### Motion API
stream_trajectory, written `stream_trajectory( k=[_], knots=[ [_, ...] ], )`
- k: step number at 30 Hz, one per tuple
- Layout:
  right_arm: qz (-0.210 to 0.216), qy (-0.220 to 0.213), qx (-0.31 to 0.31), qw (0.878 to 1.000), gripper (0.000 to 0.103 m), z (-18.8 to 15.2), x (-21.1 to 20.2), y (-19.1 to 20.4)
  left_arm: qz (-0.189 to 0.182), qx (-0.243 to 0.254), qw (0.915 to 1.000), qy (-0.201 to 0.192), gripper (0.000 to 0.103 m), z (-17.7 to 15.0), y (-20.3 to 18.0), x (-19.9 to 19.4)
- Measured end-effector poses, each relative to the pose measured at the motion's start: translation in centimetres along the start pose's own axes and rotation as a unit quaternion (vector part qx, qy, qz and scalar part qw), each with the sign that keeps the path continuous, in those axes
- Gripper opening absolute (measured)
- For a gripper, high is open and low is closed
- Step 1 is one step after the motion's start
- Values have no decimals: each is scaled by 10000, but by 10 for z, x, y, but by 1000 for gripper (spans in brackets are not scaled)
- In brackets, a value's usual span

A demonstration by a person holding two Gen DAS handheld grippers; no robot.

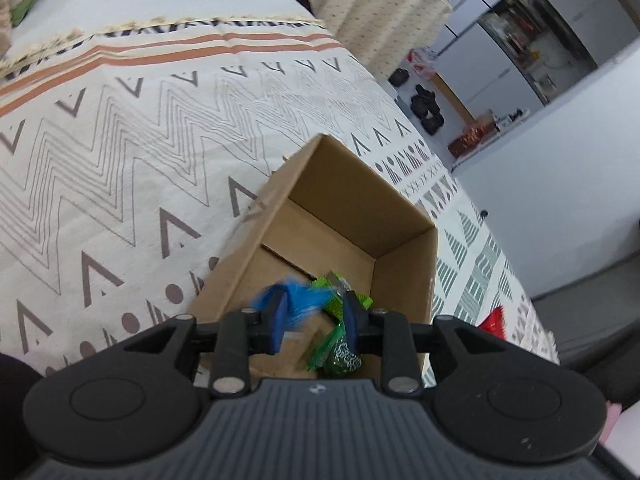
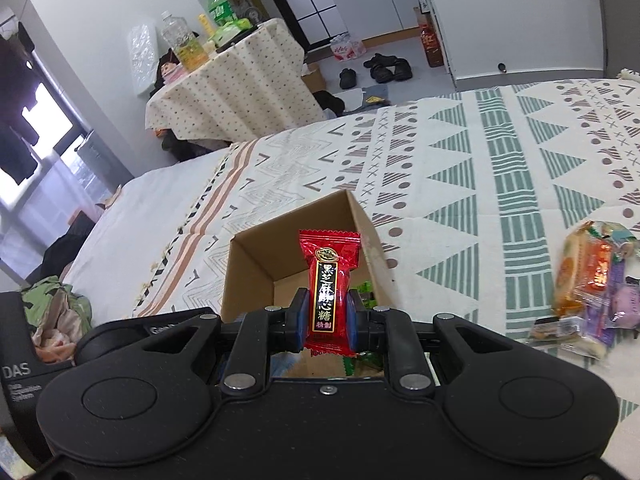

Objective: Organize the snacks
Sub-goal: 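Carry blue candy and red bar to the box and release both, then grasp the blue-green candy with the left tool while the right grasps the white cake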

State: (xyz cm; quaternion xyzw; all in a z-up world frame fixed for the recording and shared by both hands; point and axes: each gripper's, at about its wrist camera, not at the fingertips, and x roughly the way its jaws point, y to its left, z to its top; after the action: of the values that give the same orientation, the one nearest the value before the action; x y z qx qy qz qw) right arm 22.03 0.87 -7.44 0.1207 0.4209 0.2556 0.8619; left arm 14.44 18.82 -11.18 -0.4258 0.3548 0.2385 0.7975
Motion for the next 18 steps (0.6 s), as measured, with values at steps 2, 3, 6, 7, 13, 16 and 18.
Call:
stream_trajectory(
  k=[2, 3, 6, 7, 13, 16, 18],
  knots=[
    [20, 52, -22, 10000, 19, -1, 4, 2, 32, -66, 10000, -36, 35, 1, 2, -2],
    [30, 68, -32, 10000, 19, -1, 6, 3, 59, -81, 9999, -64, 38, 1, 3, -3],
    [124, 103, -4, 9999, 20, -1, 8, 4, 92, -133, 9998, -125, 47, 1, 3, -7],
    [202, 113, -1, 9997, 21, 0, 9, 5, 106, -144, 9997, -142, 48, 2, 3, -7],
    [304, 73, 111, 9994, 42, 0, 2, -2, 109, -206, 9996, -187, 64, 1, 2, -7],
    [185, 53, 230, 9996, 45, -1, -7, -15, 92, -134, 9998, -134, 74, -3, -4, -6],
    [87, 13, 310, 9995, 46, -3, -14, -26, 20, -13, 9999, -119, 79, -8, -9, -5]
  ],
)
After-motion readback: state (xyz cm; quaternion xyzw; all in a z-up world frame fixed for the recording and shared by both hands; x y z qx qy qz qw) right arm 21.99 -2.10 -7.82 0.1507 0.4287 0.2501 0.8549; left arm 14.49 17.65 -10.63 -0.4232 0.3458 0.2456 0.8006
